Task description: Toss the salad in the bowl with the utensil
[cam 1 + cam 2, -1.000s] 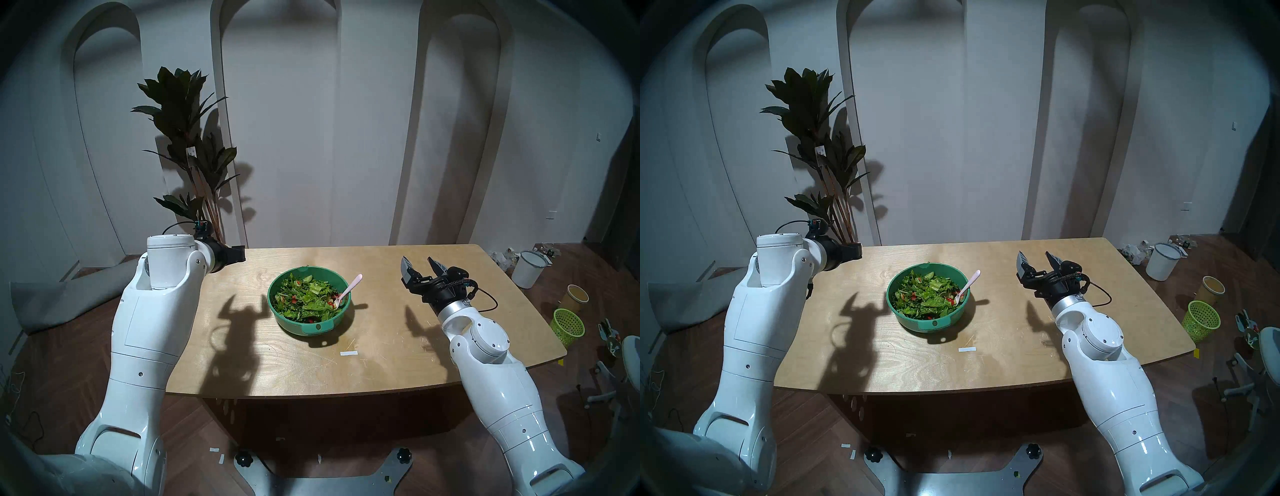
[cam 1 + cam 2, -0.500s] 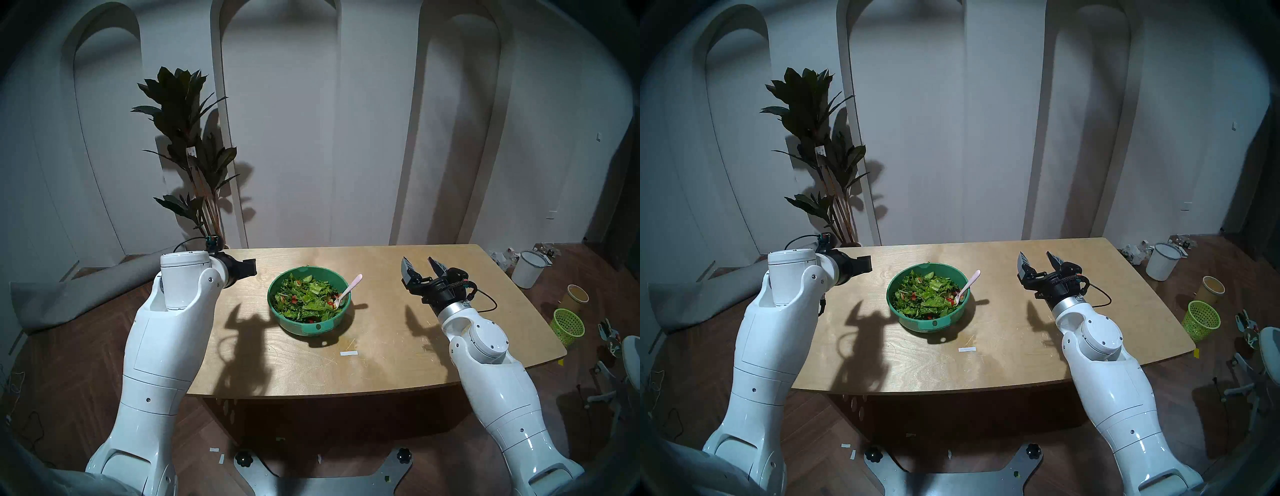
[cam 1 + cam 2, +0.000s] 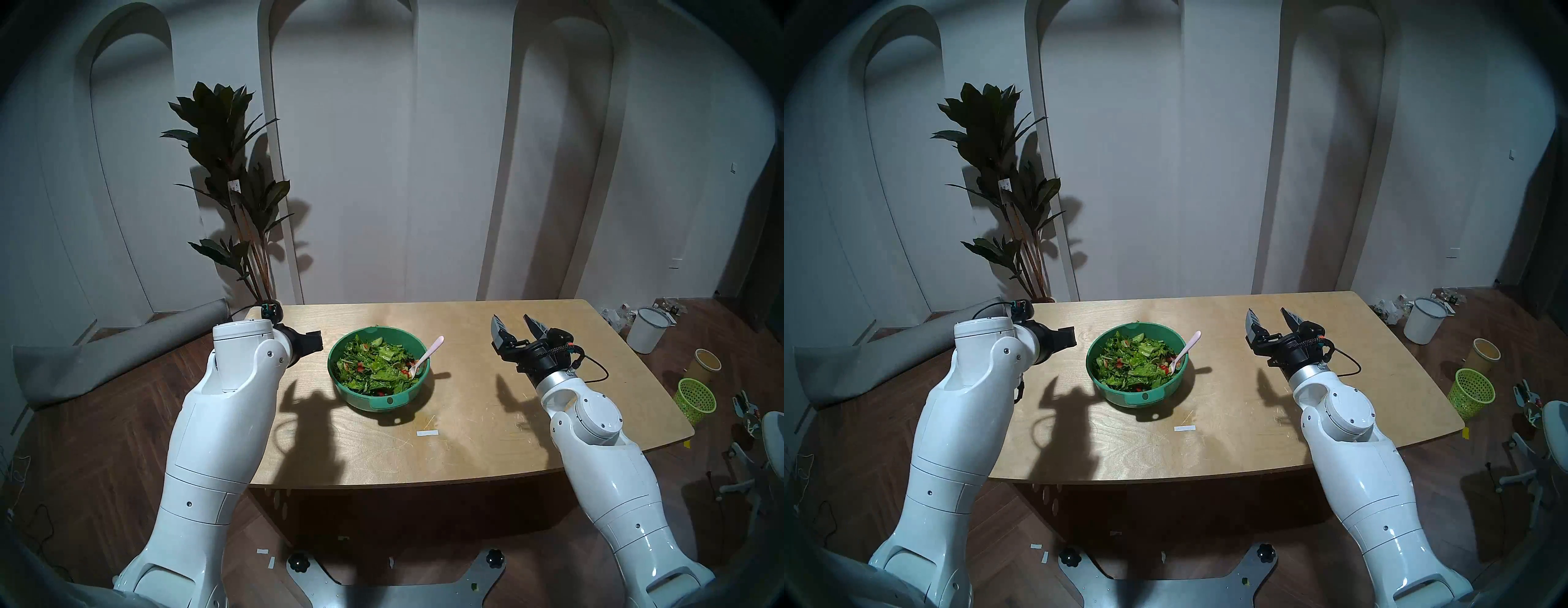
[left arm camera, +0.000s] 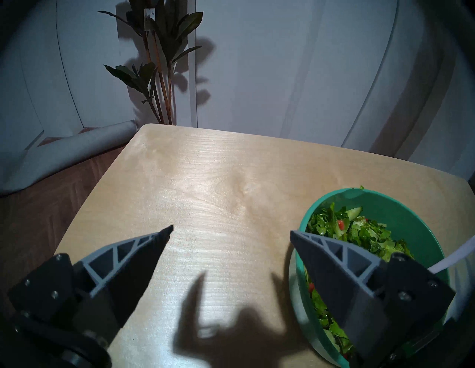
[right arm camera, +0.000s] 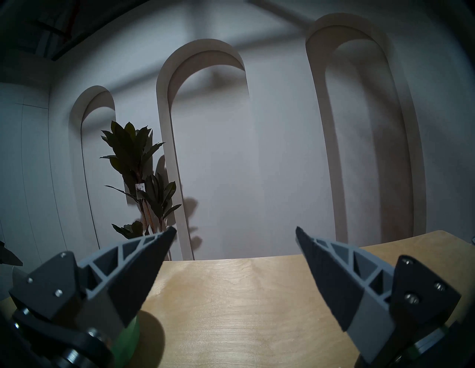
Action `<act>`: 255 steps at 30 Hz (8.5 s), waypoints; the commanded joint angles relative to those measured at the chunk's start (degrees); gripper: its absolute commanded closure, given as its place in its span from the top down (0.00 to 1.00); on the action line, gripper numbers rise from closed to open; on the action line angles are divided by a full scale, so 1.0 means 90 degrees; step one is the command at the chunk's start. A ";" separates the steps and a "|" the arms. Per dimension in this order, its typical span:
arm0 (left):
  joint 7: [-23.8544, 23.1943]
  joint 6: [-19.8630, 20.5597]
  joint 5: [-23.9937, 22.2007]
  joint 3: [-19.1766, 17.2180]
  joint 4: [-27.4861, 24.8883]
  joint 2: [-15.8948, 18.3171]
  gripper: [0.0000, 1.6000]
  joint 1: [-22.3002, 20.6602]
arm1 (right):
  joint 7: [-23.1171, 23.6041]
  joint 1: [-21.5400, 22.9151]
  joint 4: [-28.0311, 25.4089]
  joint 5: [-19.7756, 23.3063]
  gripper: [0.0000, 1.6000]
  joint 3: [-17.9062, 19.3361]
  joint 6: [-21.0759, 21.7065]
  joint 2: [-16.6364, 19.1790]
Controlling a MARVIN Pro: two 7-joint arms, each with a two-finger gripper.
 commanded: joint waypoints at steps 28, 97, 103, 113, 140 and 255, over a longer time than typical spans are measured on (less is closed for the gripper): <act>0.2137 -0.0019 -0.3019 0.0736 -0.0027 0.0492 1.00 -0.0507 | -0.0294 0.0464 0.0075 -0.0315 1.00 0.0241 0.0510 0.0471; 0.2515 -0.0019 -0.3897 0.2078 0.1219 0.1228 0.49 -0.1411 | -0.0509 0.0462 0.0042 -0.0250 1.00 0.0557 0.0580 0.0381; 0.2529 -0.0019 -0.3888 0.2095 0.1263 0.1201 0.44 -0.1425 | -0.0532 0.0481 0.0068 -0.0255 1.00 0.0548 0.0563 0.0376; 0.2508 -0.0019 -0.3859 0.2014 0.1320 0.1124 0.00 -0.1413 | -0.0579 0.0555 0.0102 -0.0276 1.00 0.0499 0.0574 0.0351; 0.2398 -0.0019 -0.3694 0.2000 0.1328 0.1117 0.00 -0.1401 | -0.0141 0.0837 -0.1373 0.0615 1.00 0.0506 0.2452 0.0570; 0.2548 -0.0019 -0.3687 0.1948 0.1318 0.1043 0.00 -0.1387 | -0.4643 0.0376 -0.1414 0.0507 1.00 -0.2100 0.3942 -0.1653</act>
